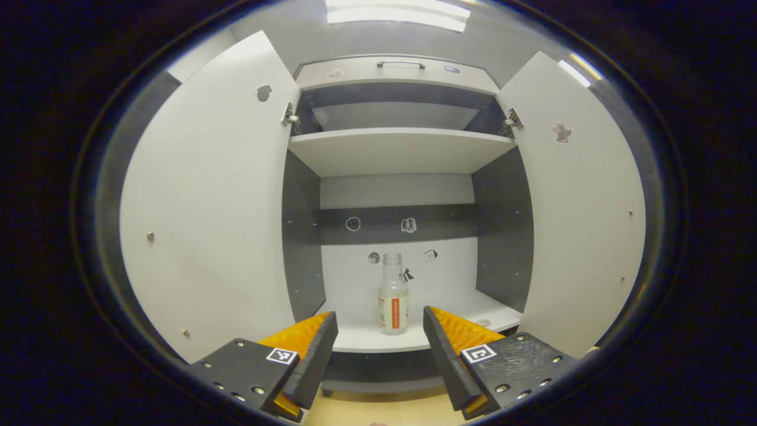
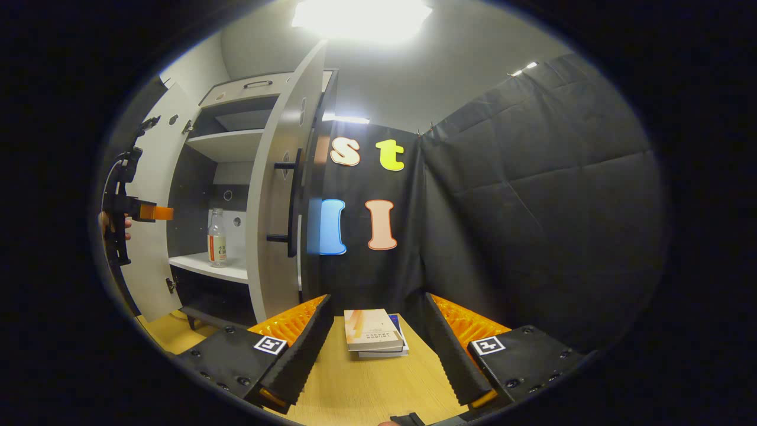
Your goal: Grasp the bottle in the cabinet with the left hand and place it on the coaster, then close the right door with the right hand and the left door with the left hand.
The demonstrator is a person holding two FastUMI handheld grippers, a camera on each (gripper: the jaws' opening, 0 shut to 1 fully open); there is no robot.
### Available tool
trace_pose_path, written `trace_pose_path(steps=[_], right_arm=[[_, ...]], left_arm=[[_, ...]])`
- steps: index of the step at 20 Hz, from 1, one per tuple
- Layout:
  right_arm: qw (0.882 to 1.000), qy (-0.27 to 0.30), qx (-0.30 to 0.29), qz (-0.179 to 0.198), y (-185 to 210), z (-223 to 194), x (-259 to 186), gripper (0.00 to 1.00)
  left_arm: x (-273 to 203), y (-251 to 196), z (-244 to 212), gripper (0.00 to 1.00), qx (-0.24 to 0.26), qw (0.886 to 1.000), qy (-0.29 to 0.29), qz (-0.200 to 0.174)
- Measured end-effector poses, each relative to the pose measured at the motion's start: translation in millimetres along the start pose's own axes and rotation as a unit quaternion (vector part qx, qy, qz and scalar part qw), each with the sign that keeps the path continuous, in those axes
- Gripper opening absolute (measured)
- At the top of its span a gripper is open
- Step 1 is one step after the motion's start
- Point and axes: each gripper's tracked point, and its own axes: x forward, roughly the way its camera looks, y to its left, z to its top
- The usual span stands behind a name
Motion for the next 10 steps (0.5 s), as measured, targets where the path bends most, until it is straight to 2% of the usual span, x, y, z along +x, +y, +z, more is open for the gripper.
trace_pose_path(steps=[10], right_arm=[[0.998, 0.004, -0.002, -0.069, -16, -1, 14, 0.97]], left_arm=[[83, -12, 3, 0.84, 0.001, 0.999, -0.004, -0.033]])
